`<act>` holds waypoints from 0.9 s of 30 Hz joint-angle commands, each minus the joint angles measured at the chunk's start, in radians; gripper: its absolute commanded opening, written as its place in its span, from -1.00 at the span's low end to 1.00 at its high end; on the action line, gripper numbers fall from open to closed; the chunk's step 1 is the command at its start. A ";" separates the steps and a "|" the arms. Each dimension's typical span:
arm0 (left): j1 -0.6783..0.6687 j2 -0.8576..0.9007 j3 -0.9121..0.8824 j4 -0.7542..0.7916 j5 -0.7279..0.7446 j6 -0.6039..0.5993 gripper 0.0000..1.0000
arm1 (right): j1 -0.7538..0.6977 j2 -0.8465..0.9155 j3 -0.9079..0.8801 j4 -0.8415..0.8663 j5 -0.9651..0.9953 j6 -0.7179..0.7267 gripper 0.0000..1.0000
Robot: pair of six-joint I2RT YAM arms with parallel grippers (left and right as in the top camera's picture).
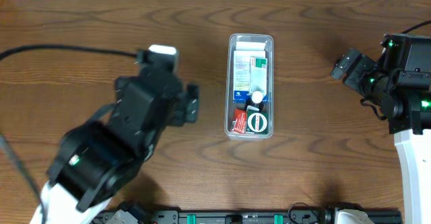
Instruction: Pack container
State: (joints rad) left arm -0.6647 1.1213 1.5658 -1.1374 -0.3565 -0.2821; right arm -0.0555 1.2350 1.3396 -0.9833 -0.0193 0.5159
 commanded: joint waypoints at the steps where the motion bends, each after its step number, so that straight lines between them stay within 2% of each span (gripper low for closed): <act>1: 0.008 -0.069 0.003 -0.079 -0.049 0.039 0.96 | -0.003 0.000 0.002 -0.001 0.000 0.010 0.99; 6: 0.008 -0.145 0.003 -0.138 -0.049 0.043 0.96 | -0.003 0.000 0.002 -0.001 0.000 0.010 0.98; 12: 0.007 -0.171 0.003 -0.143 -0.048 0.097 0.96 | -0.003 0.000 0.002 -0.001 0.000 0.010 0.99; 16: 0.007 -0.167 0.002 -0.138 -0.050 0.191 0.96 | -0.003 0.000 0.002 -0.001 0.000 0.010 0.99; 20: 0.017 -0.170 -0.011 -0.126 -0.056 0.203 0.96 | -0.003 0.000 0.002 -0.001 0.000 0.010 0.99; 27: 0.235 -0.209 -0.098 -0.017 0.094 0.200 0.96 | -0.003 0.000 0.002 -0.001 0.000 0.010 0.99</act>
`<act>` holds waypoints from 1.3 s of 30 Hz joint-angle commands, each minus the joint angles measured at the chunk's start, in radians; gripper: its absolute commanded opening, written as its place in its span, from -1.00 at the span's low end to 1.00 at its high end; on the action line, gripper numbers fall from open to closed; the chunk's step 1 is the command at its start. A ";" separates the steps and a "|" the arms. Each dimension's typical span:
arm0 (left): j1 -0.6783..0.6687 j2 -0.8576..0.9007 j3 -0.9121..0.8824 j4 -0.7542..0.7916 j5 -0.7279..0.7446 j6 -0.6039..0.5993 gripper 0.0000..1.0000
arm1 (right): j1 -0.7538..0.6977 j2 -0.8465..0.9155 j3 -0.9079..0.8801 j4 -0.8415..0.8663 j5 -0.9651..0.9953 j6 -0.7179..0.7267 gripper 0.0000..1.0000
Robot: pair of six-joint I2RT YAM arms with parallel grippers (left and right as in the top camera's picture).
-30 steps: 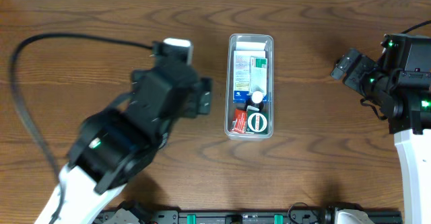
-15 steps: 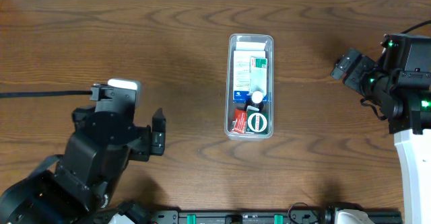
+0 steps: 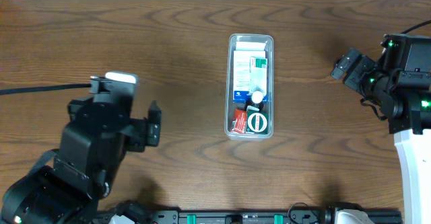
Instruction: Pack container
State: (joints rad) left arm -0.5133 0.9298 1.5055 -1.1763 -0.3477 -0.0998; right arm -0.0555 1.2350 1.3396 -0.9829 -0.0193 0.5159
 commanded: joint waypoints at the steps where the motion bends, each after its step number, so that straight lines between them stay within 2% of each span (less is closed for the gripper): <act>1: 0.127 -0.023 -0.058 0.041 0.119 0.017 0.96 | -0.003 0.000 0.002 -0.002 0.000 0.010 0.98; 7: 0.293 -0.108 -0.220 0.189 0.219 0.017 0.96 | -0.003 0.000 0.002 -0.002 0.000 0.010 0.98; 21: 0.445 -0.454 -0.714 0.454 0.291 0.017 0.96 | -0.003 0.000 0.002 -0.002 0.000 0.010 0.99; 30: 0.488 -0.640 -0.998 0.575 0.312 0.016 0.96 | -0.003 0.000 0.002 -0.002 0.000 0.010 0.98; 39: 0.497 -0.724 -1.167 0.660 0.315 0.016 0.96 | -0.003 0.000 0.002 -0.002 0.000 0.010 0.99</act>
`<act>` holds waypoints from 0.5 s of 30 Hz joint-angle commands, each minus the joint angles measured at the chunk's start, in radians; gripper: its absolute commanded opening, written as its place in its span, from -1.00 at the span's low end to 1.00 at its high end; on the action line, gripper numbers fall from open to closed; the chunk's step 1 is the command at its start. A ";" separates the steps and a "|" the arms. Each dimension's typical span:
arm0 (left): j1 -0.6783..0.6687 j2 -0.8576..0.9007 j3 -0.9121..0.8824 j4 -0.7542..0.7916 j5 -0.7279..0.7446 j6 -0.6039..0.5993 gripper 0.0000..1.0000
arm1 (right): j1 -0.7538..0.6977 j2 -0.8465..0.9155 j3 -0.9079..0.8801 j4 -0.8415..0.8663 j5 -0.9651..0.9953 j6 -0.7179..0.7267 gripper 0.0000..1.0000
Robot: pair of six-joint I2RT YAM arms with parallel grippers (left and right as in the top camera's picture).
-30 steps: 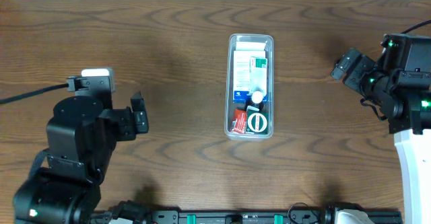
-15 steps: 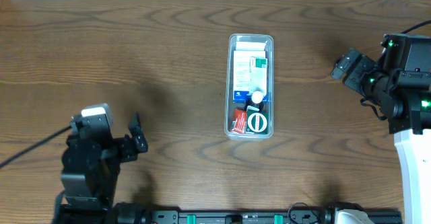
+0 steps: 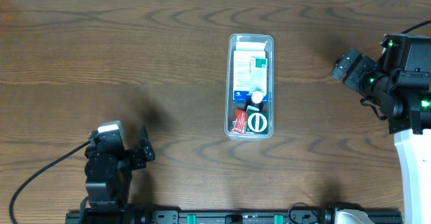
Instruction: Pack container
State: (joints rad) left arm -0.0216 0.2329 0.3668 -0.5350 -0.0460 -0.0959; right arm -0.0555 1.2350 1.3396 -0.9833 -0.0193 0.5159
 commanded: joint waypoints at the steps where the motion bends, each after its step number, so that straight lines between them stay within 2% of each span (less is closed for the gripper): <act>1: 0.005 -0.036 -0.039 0.023 0.013 0.013 0.96 | -0.003 0.000 0.002 -0.001 0.000 0.010 0.99; 9: 0.005 -0.220 -0.069 0.021 0.013 0.013 0.96 | -0.003 0.000 0.002 -0.001 0.000 0.010 0.99; 15: 0.005 -0.231 -0.069 0.024 0.013 0.013 0.96 | -0.003 0.000 0.002 -0.001 0.000 0.010 0.99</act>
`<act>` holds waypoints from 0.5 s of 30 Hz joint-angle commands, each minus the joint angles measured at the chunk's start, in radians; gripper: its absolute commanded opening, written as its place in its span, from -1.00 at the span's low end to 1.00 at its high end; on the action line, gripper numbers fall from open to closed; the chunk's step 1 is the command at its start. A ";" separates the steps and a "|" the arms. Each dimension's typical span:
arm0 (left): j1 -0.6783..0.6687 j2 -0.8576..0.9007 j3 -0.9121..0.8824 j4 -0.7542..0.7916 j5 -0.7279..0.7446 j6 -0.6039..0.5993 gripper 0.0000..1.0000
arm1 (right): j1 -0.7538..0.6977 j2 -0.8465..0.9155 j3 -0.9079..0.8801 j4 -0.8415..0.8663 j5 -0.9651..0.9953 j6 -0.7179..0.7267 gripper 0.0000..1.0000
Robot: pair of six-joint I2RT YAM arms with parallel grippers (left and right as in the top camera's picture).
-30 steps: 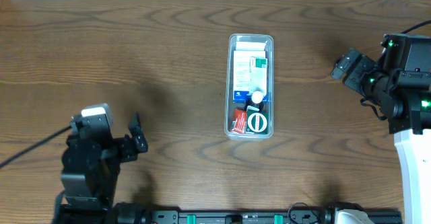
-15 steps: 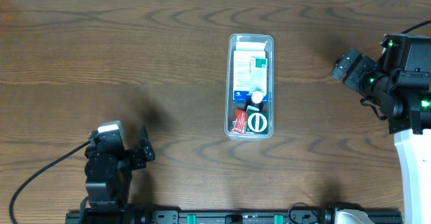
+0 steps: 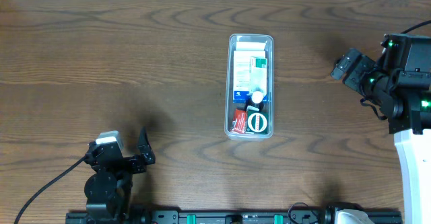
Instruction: Pack container
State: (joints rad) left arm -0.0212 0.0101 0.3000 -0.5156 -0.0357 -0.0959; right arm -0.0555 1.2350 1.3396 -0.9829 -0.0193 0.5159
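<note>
A clear rectangular container (image 3: 227,83) stands at the table's middle, its long side running front to back. It holds white and green boxes at the far end, a blue box and a small white-capped bottle in the middle, and a red packet and a round green lid at the near end. My left gripper (image 3: 143,150) sits low at the front left, far from the container, with its fingers apart and nothing between them. My right gripper (image 3: 341,64) hangs at the right edge, pointing toward the container but well short of it. Its fingers are too dark to tell apart.
Bare brown wood lies on both sides of the container. A black cable (image 3: 47,180) trails from the left arm to the front left corner. A black rail (image 3: 236,217) runs along the front edge. The right arm's white base (image 3: 412,163) stands at the right.
My left arm has drawn a little further back toward the front edge, with its gripper slightly lower in the view. The container, its contents and the right arm are unchanged.
My left arm first reached out with its open gripper just left of the container. It then stood further left and nearer the front, then folded down at the front left, where it now rests. The container's contents and the right arm stayed the same throughout.
</note>
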 commanded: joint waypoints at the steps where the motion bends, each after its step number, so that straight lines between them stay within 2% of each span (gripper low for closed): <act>1: 0.005 -0.008 -0.002 0.003 0.002 0.013 0.96 | -0.003 0.000 0.002 -0.002 0.000 0.010 0.99; 15: 0.004 -0.008 -0.166 0.038 -0.001 0.014 0.96 | -0.003 0.000 0.002 -0.002 0.000 0.010 0.98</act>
State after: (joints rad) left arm -0.0216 0.0109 0.1539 -0.5034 -0.0326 -0.0959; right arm -0.0555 1.2350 1.3396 -0.9829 -0.0193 0.5159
